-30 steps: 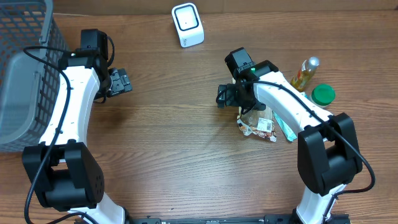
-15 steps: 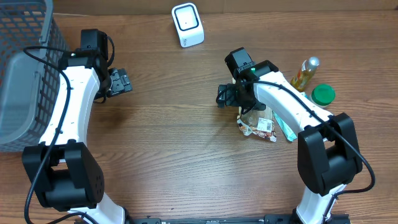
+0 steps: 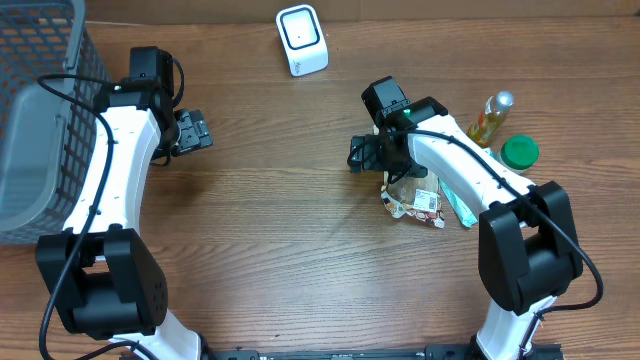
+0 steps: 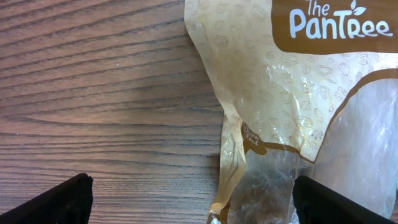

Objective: Scan the item barcode

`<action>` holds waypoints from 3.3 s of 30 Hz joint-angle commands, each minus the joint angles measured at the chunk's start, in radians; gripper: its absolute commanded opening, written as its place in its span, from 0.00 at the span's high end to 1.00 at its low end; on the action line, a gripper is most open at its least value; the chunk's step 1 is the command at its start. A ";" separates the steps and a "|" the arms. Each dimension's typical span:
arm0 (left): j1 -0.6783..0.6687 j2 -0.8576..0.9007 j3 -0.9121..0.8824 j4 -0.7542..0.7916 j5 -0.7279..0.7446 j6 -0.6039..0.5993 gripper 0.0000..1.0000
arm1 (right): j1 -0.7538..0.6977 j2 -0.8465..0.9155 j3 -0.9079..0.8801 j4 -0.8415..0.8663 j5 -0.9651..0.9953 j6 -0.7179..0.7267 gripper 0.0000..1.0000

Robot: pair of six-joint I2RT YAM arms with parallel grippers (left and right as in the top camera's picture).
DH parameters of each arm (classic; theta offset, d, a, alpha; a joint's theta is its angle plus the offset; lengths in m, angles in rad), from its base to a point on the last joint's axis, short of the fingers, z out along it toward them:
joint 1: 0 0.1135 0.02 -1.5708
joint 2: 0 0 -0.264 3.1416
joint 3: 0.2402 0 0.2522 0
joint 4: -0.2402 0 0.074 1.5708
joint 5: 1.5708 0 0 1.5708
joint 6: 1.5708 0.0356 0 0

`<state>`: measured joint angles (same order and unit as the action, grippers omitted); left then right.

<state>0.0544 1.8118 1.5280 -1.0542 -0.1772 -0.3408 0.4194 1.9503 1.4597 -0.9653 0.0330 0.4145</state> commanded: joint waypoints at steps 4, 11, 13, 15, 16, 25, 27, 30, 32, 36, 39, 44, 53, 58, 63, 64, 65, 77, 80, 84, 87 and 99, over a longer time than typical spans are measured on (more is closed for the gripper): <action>0.002 -0.001 0.018 0.001 -0.013 0.005 0.00 | 0.000 -0.040 0.019 0.010 0.006 0.000 0.00; 0.002 -0.001 0.018 0.001 -0.013 0.004 0.00 | 0.000 -0.246 0.022 0.011 0.006 0.000 0.00; 0.002 -0.001 0.018 0.001 -0.013 0.005 0.00 | 0.000 -0.315 0.022 0.013 0.006 0.000 0.00; 0.002 -0.001 0.018 0.001 -0.013 0.005 0.00 | 0.000 -0.393 0.022 0.013 0.007 0.000 0.00; 0.002 -0.001 0.018 0.001 -0.013 0.004 0.00 | 0.000 -0.434 0.022 0.013 0.007 0.000 0.00; 0.002 -0.001 0.018 0.003 -0.013 0.004 0.00 | 0.000 -0.800 0.021 0.013 0.007 0.000 0.00; 0.002 -0.001 0.018 0.005 -0.013 0.004 0.00 | 0.000 -0.863 0.021 0.013 0.007 0.000 0.00; 0.002 -0.001 0.018 0.004 -0.013 0.005 0.00 | 0.000 -0.974 0.021 0.012 0.007 0.000 0.00; 0.002 -0.001 0.018 0.005 -0.013 0.005 0.00 | 0.000 -1.030 0.021 0.013 0.006 0.000 0.00; 0.002 -0.001 0.018 0.004 -0.013 0.005 0.00 | 0.000 -1.136 0.021 0.012 0.007 0.000 0.00; 0.002 -0.001 0.018 0.005 -0.013 0.005 0.00 | 0.000 -1.228 0.021 0.005 0.007 0.000 0.00; 0.002 -0.001 0.019 0.004 -0.013 0.004 0.00 | 0.000 -1.340 0.021 -0.042 0.007 0.000 0.00; 0.002 -0.001 0.018 0.005 -0.013 0.005 0.00 | -0.002 -1.476 0.019 -0.262 0.006 0.000 0.00; 0.002 -0.001 0.018 0.005 -0.013 0.004 0.00 | -0.039 -1.539 0.019 -0.451 0.007 0.000 0.00; 0.002 -0.001 0.018 0.005 -0.013 0.004 0.00 | -0.078 -1.591 0.019 -0.703 0.006 0.000 0.00; 0.002 -0.001 0.018 0.005 -0.013 0.005 0.00 | -0.082 -1.598 0.018 -0.729 0.006 -0.001 0.00; 0.002 -0.001 0.018 0.005 -0.013 0.005 0.00 | -0.088 -1.612 0.011 -0.713 0.006 0.000 0.00; 0.002 -0.001 0.018 0.005 -0.013 0.005 0.00 | -0.141 -1.710 -0.113 -0.728 0.007 0.000 0.00; 0.002 -0.001 0.018 0.005 -0.013 0.005 0.00 | -0.141 -1.748 -0.162 -0.728 0.007 0.000 0.00; 0.002 -0.001 0.018 0.005 -0.013 0.005 0.00 | -0.140 -1.818 -0.243 -0.728 -0.005 0.003 0.00; 0.002 -0.001 0.018 0.005 -0.013 0.005 0.00 | -0.140 -1.870 -0.315 -0.728 -0.012 0.004 0.00; 0.004 -0.001 0.019 0.005 -0.013 0.005 0.00 | -0.138 -1.946 -0.398 -0.138 -0.053 -0.159 0.00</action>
<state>0.0544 1.8118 1.5280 -1.0515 -0.1772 -0.3408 0.2821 0.0147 1.0748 -1.2350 -0.0177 0.3878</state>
